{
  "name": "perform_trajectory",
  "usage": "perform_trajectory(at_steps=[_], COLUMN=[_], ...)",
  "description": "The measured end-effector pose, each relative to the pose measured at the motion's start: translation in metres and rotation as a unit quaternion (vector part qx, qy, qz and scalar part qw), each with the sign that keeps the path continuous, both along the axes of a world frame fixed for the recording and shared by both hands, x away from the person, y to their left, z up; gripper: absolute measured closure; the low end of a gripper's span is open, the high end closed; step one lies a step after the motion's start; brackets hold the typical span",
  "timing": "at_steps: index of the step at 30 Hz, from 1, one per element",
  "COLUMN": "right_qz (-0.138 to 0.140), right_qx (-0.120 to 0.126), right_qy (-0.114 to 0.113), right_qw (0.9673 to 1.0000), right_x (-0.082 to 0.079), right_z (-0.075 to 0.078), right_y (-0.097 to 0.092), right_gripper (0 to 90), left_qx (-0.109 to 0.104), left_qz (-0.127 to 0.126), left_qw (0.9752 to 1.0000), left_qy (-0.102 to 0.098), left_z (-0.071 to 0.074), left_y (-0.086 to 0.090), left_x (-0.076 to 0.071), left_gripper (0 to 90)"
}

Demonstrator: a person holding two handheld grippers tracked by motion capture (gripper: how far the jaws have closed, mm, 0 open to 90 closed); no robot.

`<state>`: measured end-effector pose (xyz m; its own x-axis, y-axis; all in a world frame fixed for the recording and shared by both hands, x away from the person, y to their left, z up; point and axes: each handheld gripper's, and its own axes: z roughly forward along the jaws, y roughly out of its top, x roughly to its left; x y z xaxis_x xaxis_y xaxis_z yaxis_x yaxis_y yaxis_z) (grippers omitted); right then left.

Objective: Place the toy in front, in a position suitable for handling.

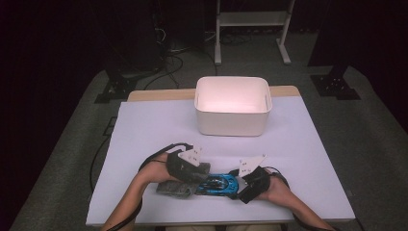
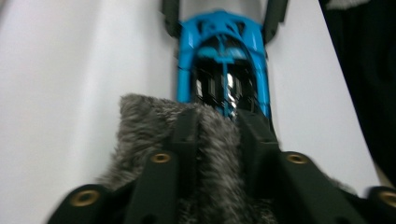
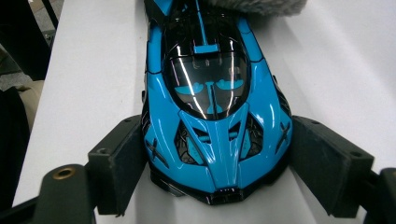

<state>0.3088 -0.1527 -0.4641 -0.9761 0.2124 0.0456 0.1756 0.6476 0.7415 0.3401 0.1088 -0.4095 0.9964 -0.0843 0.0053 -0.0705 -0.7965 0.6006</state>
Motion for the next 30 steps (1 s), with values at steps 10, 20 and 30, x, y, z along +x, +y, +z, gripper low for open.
perform_trajectory(at_steps=[10, 20, 30], right_qz=[0.0, 0.0, -0.001], right_qx=[0.0, 0.0, -0.002], right_qy=[0.0, -0.002, -0.006], right_qw=[1.0, 1.0, 1.0], right_x=[0.0, 0.0, 0.0], right_z=[0.0, 0.0, 0.0], right_y=[0.0, 0.0, 0.0], right_gripper=[20.4, 20.4, 20.6], left_qx=[-0.013, -0.019, 0.017], left_qz=[0.02, -0.034, -0.081], left_qw=[0.9995, 0.9991, 0.9964], left_qy=[0.02, 0.02, 0.017], left_z=[0.002, 0.005, -0.003], left_y=[-0.003, -0.048, -0.092], left_x=[0.0, -0.005, -0.011], left_gripper=[79.3, 79.3, 79.3])
